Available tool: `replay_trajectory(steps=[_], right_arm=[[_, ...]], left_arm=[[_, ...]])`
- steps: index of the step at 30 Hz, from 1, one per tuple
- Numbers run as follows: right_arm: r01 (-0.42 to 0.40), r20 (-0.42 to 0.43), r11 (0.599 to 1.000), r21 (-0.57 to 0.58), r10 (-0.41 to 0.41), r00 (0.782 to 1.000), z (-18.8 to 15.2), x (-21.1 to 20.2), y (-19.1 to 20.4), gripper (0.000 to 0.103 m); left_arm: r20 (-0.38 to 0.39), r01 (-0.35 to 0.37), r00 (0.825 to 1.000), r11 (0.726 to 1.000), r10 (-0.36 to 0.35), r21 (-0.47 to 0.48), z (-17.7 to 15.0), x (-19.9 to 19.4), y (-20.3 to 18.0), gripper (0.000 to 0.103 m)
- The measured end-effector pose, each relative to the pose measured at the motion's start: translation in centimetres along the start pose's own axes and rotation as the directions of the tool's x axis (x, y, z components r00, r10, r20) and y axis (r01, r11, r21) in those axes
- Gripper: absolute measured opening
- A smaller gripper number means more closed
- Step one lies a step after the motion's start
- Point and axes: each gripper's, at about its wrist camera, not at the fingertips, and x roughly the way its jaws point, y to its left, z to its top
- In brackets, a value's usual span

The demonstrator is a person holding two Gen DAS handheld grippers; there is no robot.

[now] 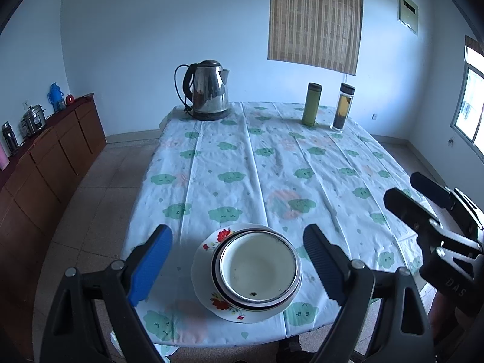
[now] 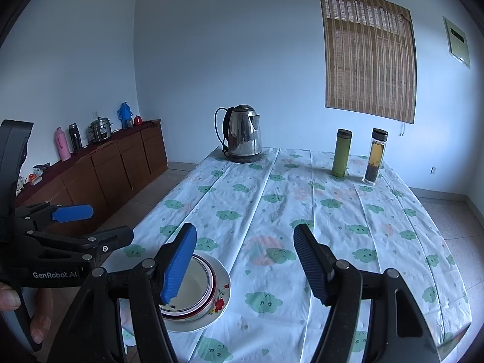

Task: Organize plates and bowls

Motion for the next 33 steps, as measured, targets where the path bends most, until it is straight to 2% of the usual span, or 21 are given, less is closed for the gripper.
replay_trajectory(steps=[13, 21, 23, 26, 33], right_arm=[[-0.002, -0.004, 1.0, 0.001, 0.002, 1.0, -0.08, 0.29, 0.09, 0.069], [0.002, 0.017, 1.0, 0.002, -0.002, 1.0, -0.22, 0.48, -0.2, 0.069], [-0.001, 0.013, 1.0, 0.005, 0.001, 1.0, -0.2, 0.59, -0.29, 0.069], [-0.004, 0.005, 1.0, 0.003, 0.004, 1.0, -0.22, 0.7, -0.32, 0.069], [-0.011, -0.001, 1.0, 0.006, 0.011, 1.0, -0.2, 0.7, -0.51, 0.069]], left_arm=[[-0.031, 0.024, 0.999, 1.0, -0.023, 0.011, 0.14, 0.43, -0.08, 0.09], [-0.012, 0.023, 1.0, 1.0, -0.023, 0.001, 0.54, 0.36, 0.0, 0.09], [-0.008, 0.005, 1.0, 1.0, -0.005, 0.01, 0.39, 0.4, -0.12, 0.09], [0.002, -0.007, 1.0, 1.0, 0.007, 0.017, 0.39, 0.44, -0.28, 0.097], [0.02, -0.015, 1.0, 1.0, 0.015, 0.02, 0.62, 0.23, -0.53, 0.097]])
